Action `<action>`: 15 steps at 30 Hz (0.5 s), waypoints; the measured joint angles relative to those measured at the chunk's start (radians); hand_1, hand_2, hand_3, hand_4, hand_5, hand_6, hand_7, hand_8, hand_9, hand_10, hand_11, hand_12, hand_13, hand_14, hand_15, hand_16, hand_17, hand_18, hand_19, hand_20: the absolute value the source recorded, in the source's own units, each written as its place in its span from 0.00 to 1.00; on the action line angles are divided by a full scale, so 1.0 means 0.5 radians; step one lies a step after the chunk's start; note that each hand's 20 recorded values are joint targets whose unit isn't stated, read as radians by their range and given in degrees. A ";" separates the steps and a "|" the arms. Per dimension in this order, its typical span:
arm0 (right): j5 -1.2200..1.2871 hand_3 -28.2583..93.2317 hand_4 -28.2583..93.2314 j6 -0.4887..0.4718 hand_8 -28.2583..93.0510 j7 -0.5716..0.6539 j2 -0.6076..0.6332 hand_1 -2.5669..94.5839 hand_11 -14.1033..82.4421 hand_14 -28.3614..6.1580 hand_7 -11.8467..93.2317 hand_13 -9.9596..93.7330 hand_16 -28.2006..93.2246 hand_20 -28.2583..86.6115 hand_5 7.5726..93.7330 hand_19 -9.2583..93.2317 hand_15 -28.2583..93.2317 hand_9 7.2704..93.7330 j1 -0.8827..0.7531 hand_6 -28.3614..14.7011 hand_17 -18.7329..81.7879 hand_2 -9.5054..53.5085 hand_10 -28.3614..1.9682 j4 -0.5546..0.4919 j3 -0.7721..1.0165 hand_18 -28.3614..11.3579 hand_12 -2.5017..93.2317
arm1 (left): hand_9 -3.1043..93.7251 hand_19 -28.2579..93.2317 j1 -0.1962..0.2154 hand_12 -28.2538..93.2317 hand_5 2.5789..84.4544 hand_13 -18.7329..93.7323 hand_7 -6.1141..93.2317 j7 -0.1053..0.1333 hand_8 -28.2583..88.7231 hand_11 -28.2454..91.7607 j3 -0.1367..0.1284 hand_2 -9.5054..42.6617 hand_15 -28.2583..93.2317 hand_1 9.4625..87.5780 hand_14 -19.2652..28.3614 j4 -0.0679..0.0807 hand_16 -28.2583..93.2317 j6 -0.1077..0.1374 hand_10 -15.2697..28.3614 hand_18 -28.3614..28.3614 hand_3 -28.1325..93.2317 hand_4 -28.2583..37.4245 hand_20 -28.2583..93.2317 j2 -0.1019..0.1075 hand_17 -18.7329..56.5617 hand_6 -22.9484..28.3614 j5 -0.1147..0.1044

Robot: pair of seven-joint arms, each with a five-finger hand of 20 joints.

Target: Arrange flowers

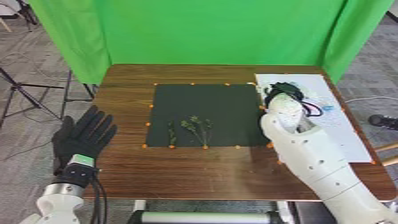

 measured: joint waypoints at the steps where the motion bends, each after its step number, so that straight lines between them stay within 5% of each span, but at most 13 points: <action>1: 0.005 0.79 0.02 -0.026 0.39 0.000 0.000 0.56 0.42 0.60 0.46 0.90 0.48 0.70 0.76 1.00 0.69 0.87 0.003 0.59 0.76 0.00 0.52 0.000 0.002 0.23 0.44 | 0.38 0.51 -0.001 0.32 0.46 0.37 0.19 0.002 0.16 0.40 0.001 0.45 0.50 0.21 0.67 0.000 0.17 0.000 0.65 0.73 0.83 0.00 0.31 0.000 0.19 0.58 -0.005; 3: 0.015 0.81 0.03 -0.056 0.39 -0.003 -0.001 0.57 0.43 0.61 0.51 0.91 0.48 0.70 0.76 1.00 0.68 0.88 0.003 0.62 0.76 0.00 0.54 0.000 0.007 0.23 0.46 | 0.39 0.51 -0.008 0.32 0.46 0.37 0.19 0.014 0.16 0.40 0.010 0.45 0.50 0.21 0.67 0.000 0.17 0.000 0.64 0.73 0.83 0.00 0.31 0.002 0.19 0.58 -0.037; 7: 0.076 0.83 0.04 -0.057 0.40 -0.004 -0.006 0.57 0.42 0.62 0.53 0.92 0.48 0.70 0.76 1.00 0.68 0.89 -0.015 0.61 0.77 0.00 0.56 -0.009 0.037 0.23 0.49 | 0.38 0.51 -0.031 0.32 0.46 0.37 0.19 0.037 0.16 0.40 0.032 0.45 0.50 0.21 0.67 0.000 0.17 0.001 0.64 0.73 0.83 0.00 0.31 0.002 0.19 0.58 -0.167; 15: 0.086 0.85 0.08 0.204 0.40 -0.042 0.021 0.55 0.43 0.65 0.55 0.94 0.48 0.70 0.75 1.00 0.68 0.89 -0.142 0.60 0.79 0.00 0.56 -0.099 0.067 0.25 0.51 | 0.38 0.51 -0.033 0.32 0.46 0.36 0.19 0.036 0.16 0.40 0.033 0.45 0.49 0.21 0.67 0.002 0.17 0.000 0.64 0.73 0.83 0.00 0.31 0.000 0.19 0.58 -0.154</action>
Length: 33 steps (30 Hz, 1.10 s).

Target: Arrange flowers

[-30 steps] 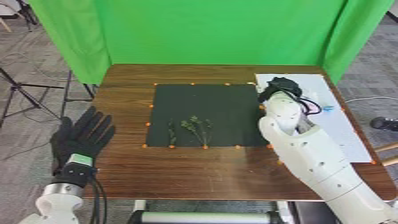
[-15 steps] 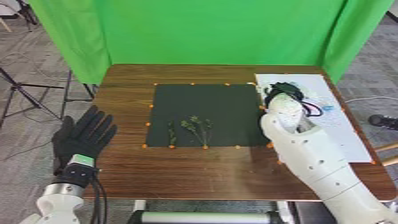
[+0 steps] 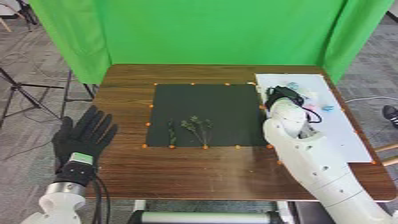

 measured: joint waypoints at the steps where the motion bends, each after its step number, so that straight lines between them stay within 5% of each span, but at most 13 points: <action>1: 0.015 0.85 0.08 0.060 0.40 0.000 0.009 0.55 0.43 0.65 0.56 0.94 0.49 0.70 0.75 1.00 0.68 0.90 -0.032 0.60 0.79 0.00 0.57 -0.029 0.009 0.26 0.51 | 0.38 0.51 0.001 0.32 0.46 0.36 0.19 0.000 0.16 0.40 -0.001 0.45 0.49 0.21 0.67 0.000 0.17 0.000 0.64 0.73 0.83 0.00 0.31 0.000 0.19 0.58 0.002; 9: 0.521 0.85 0.08 0.385 0.39 0.053 0.042 0.55 0.44 0.65 0.56 0.94 0.49 0.70 0.75 1.00 0.68 0.89 -0.304 0.60 0.80 0.00 0.56 -0.401 0.218 0.25 0.51 | 0.38 0.51 0.037 0.32 0.46 0.36 0.19 -0.007 0.16 0.40 -0.042 0.44 0.49 0.21 0.67 0.000 0.17 -0.001 0.64 0.73 0.83 0.00 0.31 -0.016 0.19 0.58 0.019; 20: 0.645 0.84 0.09 0.333 0.40 0.056 -0.013 0.55 0.45 0.64 0.56 0.95 0.49 0.70 0.76 1.00 0.68 0.90 -0.513 0.59 0.80 0.00 0.54 -0.948 0.247 0.25 0.49 | 0.38 0.51 0.062 0.32 0.45 0.36 0.19 -0.003 0.16 0.40 -0.063 0.45 0.50 0.21 0.67 0.000 0.17 -0.002 0.64 0.73 0.83 0.00 0.31 -0.023 0.19 0.58 0.017; 33: 0.719 0.84 0.09 0.144 0.40 0.081 -0.148 0.54 0.47 0.64 0.55 0.95 0.49 0.70 0.76 1.00 0.68 0.89 -0.808 0.59 0.80 0.00 0.51 -1.088 0.230 0.26 0.47 | 0.38 0.51 0.061 0.32 0.46 0.37 0.19 0.002 0.16 0.40 -0.063 0.44 0.50 0.21 0.68 0.000 0.17 -0.006 0.65 0.73 0.83 0.00 0.31 -0.009 0.18 0.58 0.009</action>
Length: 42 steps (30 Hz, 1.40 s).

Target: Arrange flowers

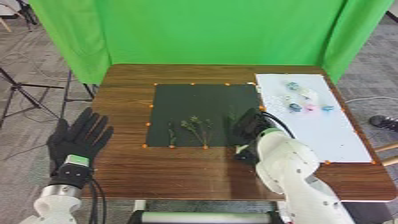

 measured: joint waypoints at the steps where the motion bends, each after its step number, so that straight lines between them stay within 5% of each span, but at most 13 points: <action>1: 0.003 0.84 0.09 -0.002 0.40 0.003 0.000 0.54 0.47 0.64 0.55 0.94 0.49 0.70 0.76 1.00 0.68 0.89 -0.003 0.59 0.80 0.00 0.50 0.008 -0.009 0.26 0.47 | 0.38 0.51 0.000 0.32 0.46 0.37 0.19 0.002 0.16 0.40 0.001 0.44 0.50 0.21 0.68 0.000 0.17 0.000 0.65 0.73 0.83 0.00 0.32 0.002 0.18 0.58 -0.002; 12: -0.090 0.81 0.10 -0.010 0.39 0.036 0.026 0.46 0.52 0.59 0.52 0.93 0.49 0.70 0.75 1.00 0.68 0.86 0.102 0.55 0.79 0.00 0.39 0.158 -0.052 0.24 0.34 | 0.38 0.51 -0.012 0.32 0.46 0.37 0.19 0.009 0.16 0.41 0.031 0.44 0.51 0.21 0.68 0.004 0.17 0.004 0.65 0.73 0.83 0.00 0.31 0.003 0.18 0.58 -0.035; 16: -0.192 0.81 0.10 -0.150 0.36 0.055 0.052 0.41 0.50 0.59 0.48 0.92 0.49 0.69 0.75 1.00 0.68 0.85 0.089 0.53 0.78 0.01 0.36 0.115 -0.031 0.23 0.33 | 0.37 0.51 0.001 0.32 0.46 0.37 0.19 0.029 0.16 0.41 0.025 0.44 0.51 0.21 0.68 -0.004 0.17 0.010 0.65 0.73 0.83 0.00 0.31 0.003 0.19 0.58 -0.046; 18: -0.202 0.82 0.10 -0.248 0.21 0.062 0.068 0.38 0.49 0.58 0.48 0.92 0.48 0.69 0.76 1.00 0.68 0.85 0.076 0.51 0.78 0.02 0.36 0.080 -0.015 0.23 0.32 | 0.37 0.51 0.011 0.32 0.46 0.37 0.19 0.038 0.16 0.41 0.019 0.44 0.51 0.21 0.68 -0.008 0.17 0.014 0.65 0.73 0.83 0.00 0.31 0.004 0.19 0.58 -0.049; 20: -0.196 0.81 0.10 -0.315 0.17 0.063 0.081 0.37 0.49 0.57 0.47 0.92 0.48 0.69 0.76 1.00 0.68 0.85 0.062 0.50 0.77 0.03 0.35 0.044 0.000 0.22 0.32 | 0.37 0.51 0.019 0.32 0.45 0.37 0.19 0.043 0.16 0.41 0.014 0.44 0.51 0.21 0.68 -0.010 0.17 0.018 0.65 0.73 0.83 0.00 0.31 0.006 0.19 0.58 -0.052; 28: -0.214 0.78 0.10 -0.341 0.18 0.053 0.092 0.34 0.46 0.56 0.35 0.91 0.48 0.68 0.77 1.00 0.67 0.85 0.042 0.46 0.77 0.05 0.32 -0.012 0.004 0.22 0.31 | 0.37 0.51 0.024 0.32 0.45 0.37 0.20 0.045 0.16 0.41 0.013 0.44 0.51 0.21 0.68 -0.011 0.17 0.031 0.65 0.73 0.83 0.00 0.31 0.007 0.19 0.59 -0.062; 34: -0.459 0.78 0.10 -0.370 0.19 0.029 0.107 0.32 0.52 0.57 0.40 0.92 0.48 0.69 0.76 1.00 0.68 0.85 0.036 0.48 0.78 0.07 0.36 -0.037 -0.006 0.22 0.34 | 0.37 0.51 0.024 0.32 0.45 0.37 0.20 0.045 0.16 0.41 0.013 0.45 0.51 0.21 0.68 -0.011 0.17 0.040 0.65 0.73 0.83 0.00 0.32 0.007 0.19 0.59 -0.066; 38: -0.925 0.81 0.09 -0.299 0.17 -0.048 0.167 0.35 0.46 0.50 0.40 0.84 0.48 0.68 0.69 1.00 0.69 0.76 0.008 0.47 0.71 0.06 0.30 -0.069 -0.023 0.21 0.30 | 0.37 0.51 0.024 0.32 0.45 0.37 0.20 0.048 0.16 0.41 0.011 0.45 0.52 0.21 0.68 -0.011 0.17 0.039 0.65 0.73 0.83 0.00 0.32 0.007 0.19 0.59 -0.066; 42: -1.092 0.84 0.07 0.028 0.15 -0.186 0.248 0.43 0.33 0.46 0.31 0.79 0.45 0.62 0.58 1.00 0.72 0.65 -0.028 0.49 0.64 0.00 0.35 -0.071 0.080 0.17 0.22 | 0.37 0.51 0.019 0.32 0.45 0.37 0.20 0.052 0.16 0.41 0.012 0.44 0.52 0.21 0.68 -0.010 0.17 0.031 0.65 0.73 0.83 0.00 0.31 0.009 0.19 0.58 -0.061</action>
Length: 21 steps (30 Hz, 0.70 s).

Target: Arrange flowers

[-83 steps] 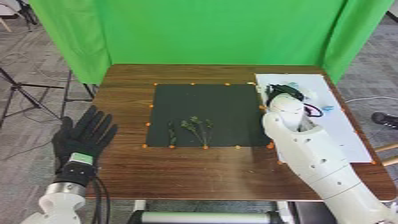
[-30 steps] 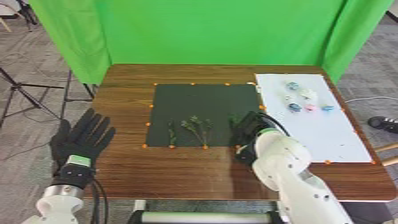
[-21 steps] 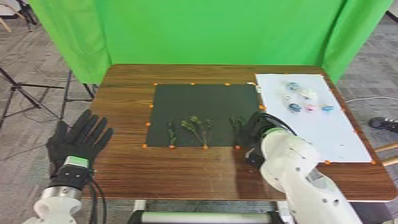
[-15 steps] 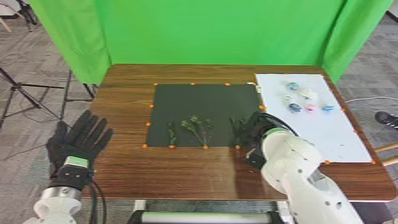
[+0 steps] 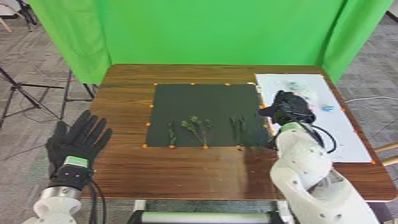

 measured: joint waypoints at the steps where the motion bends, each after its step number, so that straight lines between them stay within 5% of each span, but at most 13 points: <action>1: 0.013 0.85 0.06 0.065 0.15 -0.047 0.018 0.43 0.31 0.46 0.29 0.79 0.45 0.61 0.56 1.00 0.73 0.62 -0.005 0.48 0.64 0.00 0.36 0.009 0.045 0.16 0.21 | 0.37 0.51 -0.004 0.32 0.45 0.37 0.20 0.000 0.16 0.41 0.002 0.45 0.52 0.21 0.68 0.002 0.17 -0.003 0.65 0.73 0.83 0.00 0.31 0.002 0.19 0.58 0.003; 9: 0.104 0.86 0.04 -0.060 0.15 0.022 0.162 0.46 0.25 0.42 0.23 0.75 0.44 0.59 0.48 1.00 0.80 0.49 0.109 0.42 0.63 0.00 0.37 0.251 0.124 0.13 0.16 | 0.37 0.51 -0.095 0.32 0.45 0.37 0.19 -0.037 0.16 0.41 0.016 0.45 0.51 0.21 0.68 0.049 0.17 -0.059 0.65 0.73 0.83 0.00 0.31 0.009 0.19 0.58 0.101; 15: 0.131 0.88 0.03 -0.090 0.15 0.043 0.168 0.48 0.25 0.43 0.22 0.75 0.43 0.59 0.44 1.00 0.81 0.44 0.197 0.40 0.63 0.00 0.40 0.440 0.095 0.13 0.14 | 0.37 0.51 -0.225 0.32 0.45 0.37 0.19 -0.039 0.16 0.41 0.081 0.45 0.51 0.21 0.68 0.099 0.17 -0.085 0.65 0.73 0.83 0.00 0.31 0.046 0.18 0.58 0.107; 21: 0.186 0.89 0.01 -0.085 0.14 0.010 0.125 0.50 0.25 0.44 0.21 0.75 0.42 0.58 0.43 1.00 0.80 0.42 0.266 0.39 0.63 0.00 0.41 0.579 0.049 0.14 0.13 | 0.37 0.51 -0.295 0.32 0.45 0.37 0.19 -0.035 0.16 0.41 0.108 0.45 0.51 0.21 0.68 0.104 0.17 -0.092 0.65 0.73 0.82 0.00 0.31 0.059 0.18 0.58 0.106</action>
